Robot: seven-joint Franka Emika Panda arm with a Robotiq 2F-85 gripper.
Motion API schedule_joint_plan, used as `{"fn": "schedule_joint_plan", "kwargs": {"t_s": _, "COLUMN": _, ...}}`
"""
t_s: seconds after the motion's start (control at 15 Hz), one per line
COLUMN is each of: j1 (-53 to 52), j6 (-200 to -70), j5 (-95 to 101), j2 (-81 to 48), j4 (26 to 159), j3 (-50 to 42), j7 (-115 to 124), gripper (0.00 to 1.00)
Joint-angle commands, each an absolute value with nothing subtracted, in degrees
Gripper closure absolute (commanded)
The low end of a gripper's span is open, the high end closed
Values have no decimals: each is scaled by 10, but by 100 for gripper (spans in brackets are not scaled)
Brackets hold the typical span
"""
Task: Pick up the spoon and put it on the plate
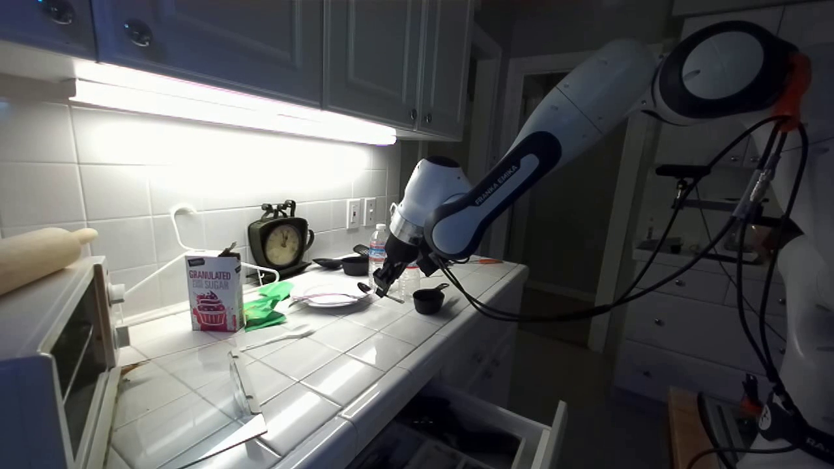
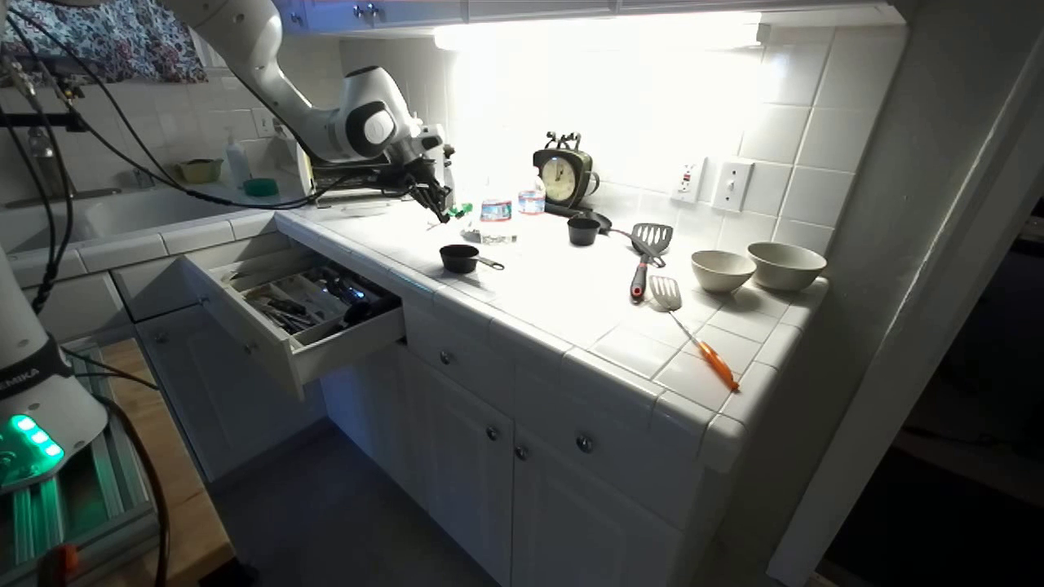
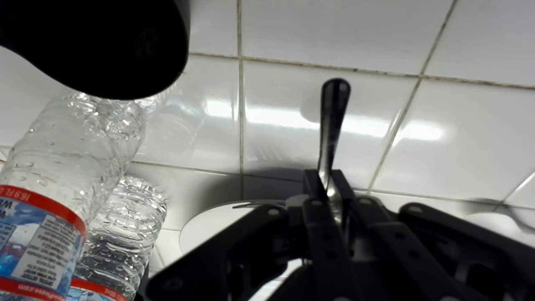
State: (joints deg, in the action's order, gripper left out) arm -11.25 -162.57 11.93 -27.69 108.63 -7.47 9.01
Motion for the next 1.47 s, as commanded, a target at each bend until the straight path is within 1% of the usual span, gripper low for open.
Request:
{"fn": "schedule_joint_plan", "kwargs": {"t_s": 0.0, "j1": -107, "j6": -1622, "j5": 122, "j2": -279, "j4": 1080, "j3": -71, "j7": 88, "gripper": 98}}
{"fn": "schedule_joint_plan", "kwargs": {"t_s": 0.6, "j1": -66, "j6": -1590, "j5": 111, "j2": -318, "j4": 1020, "j3": -27, "j7": 4, "gripper": 98}}
{"fn": "schedule_joint_plan", "kwargs": {"t_s": 1.4, "j1": -52, "j6": -1598, "j5": 134, "j2": -372, "j4": 950, "j3": -3, "j7": -118, "gripper": 98}}
